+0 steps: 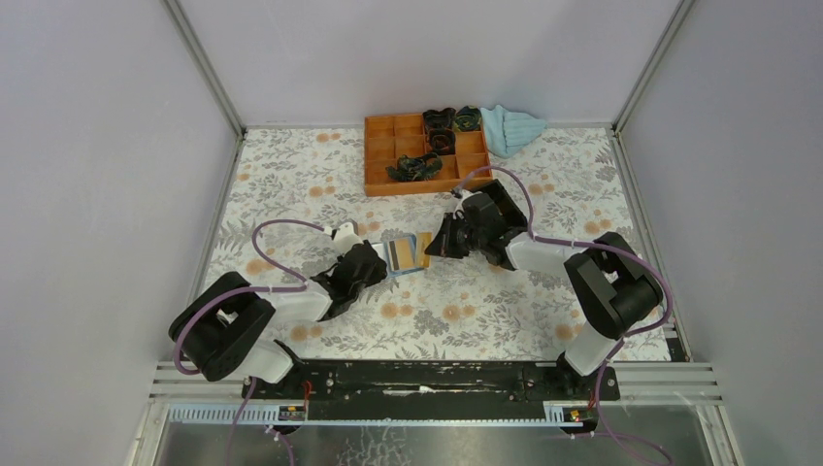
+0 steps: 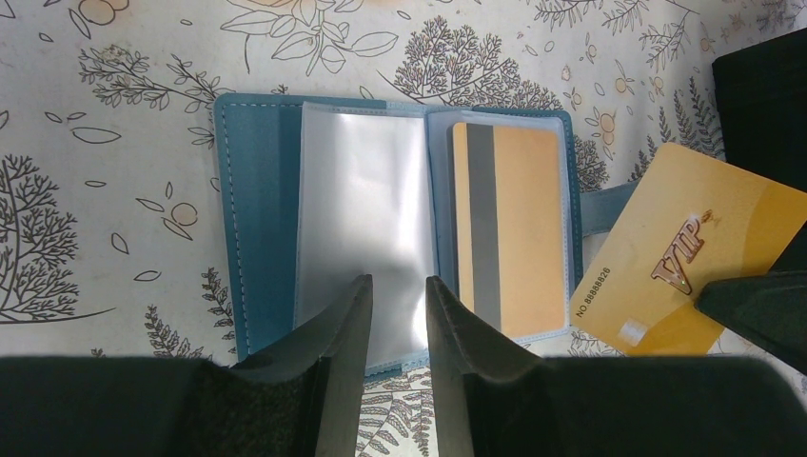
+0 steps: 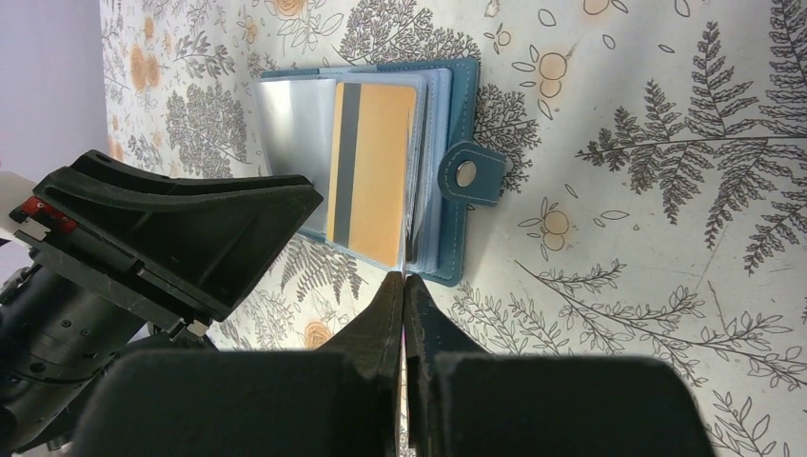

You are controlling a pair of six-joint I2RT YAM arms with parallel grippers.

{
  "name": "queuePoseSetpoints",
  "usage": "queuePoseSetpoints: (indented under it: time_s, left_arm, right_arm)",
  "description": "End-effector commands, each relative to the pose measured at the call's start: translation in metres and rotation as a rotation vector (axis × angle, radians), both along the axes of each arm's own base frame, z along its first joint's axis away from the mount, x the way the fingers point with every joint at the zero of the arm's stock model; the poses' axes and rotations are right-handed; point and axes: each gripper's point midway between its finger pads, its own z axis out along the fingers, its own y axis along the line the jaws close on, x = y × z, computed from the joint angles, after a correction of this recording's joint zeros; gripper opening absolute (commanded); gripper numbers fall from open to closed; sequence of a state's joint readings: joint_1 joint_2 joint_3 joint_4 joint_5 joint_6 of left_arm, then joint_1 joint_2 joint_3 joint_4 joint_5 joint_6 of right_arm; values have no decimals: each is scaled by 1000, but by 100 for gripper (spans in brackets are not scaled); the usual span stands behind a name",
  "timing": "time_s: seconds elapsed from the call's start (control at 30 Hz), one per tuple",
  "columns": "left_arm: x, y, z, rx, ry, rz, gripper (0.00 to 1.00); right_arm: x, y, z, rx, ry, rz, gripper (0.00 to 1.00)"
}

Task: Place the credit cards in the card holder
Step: Insert the credit card into the card holder.

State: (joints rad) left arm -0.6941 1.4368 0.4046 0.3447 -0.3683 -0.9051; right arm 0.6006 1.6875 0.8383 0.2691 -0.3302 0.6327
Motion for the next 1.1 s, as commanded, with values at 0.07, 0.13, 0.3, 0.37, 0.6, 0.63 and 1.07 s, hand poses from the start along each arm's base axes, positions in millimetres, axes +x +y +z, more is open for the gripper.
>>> queuePoseSetpoints:
  time_s: [0.07,0.13,0.3,0.37,0.6,0.63,1.07]
  left_arm:
    - [-29,8,-35,78,139,-40,35]
    - [-29,8,-35,79,140,-40,35]
    - [-28,7,-34,78,137,-41,35]
    - [-28,7,-33,79,137,-42,35]
    - [-27,7,-32,80,135,-41,35]
    - [-27,7,-32,82,135,-44,35]
    - [-27,8,-32,85,136,-39,35]
  right_arm:
    - [12,15,42,52,-107,18,0]
    - [12,16,43,50,-107,21,0]
    - [13,20,45,54,-113,27,0]
    - [13,22,46,53,-112,30,0]
    - [14,25,51,50,-125,37,0]
    - [14,26,52,52,-126,39,0]
    - [18,21,58,20,-156,21,0]
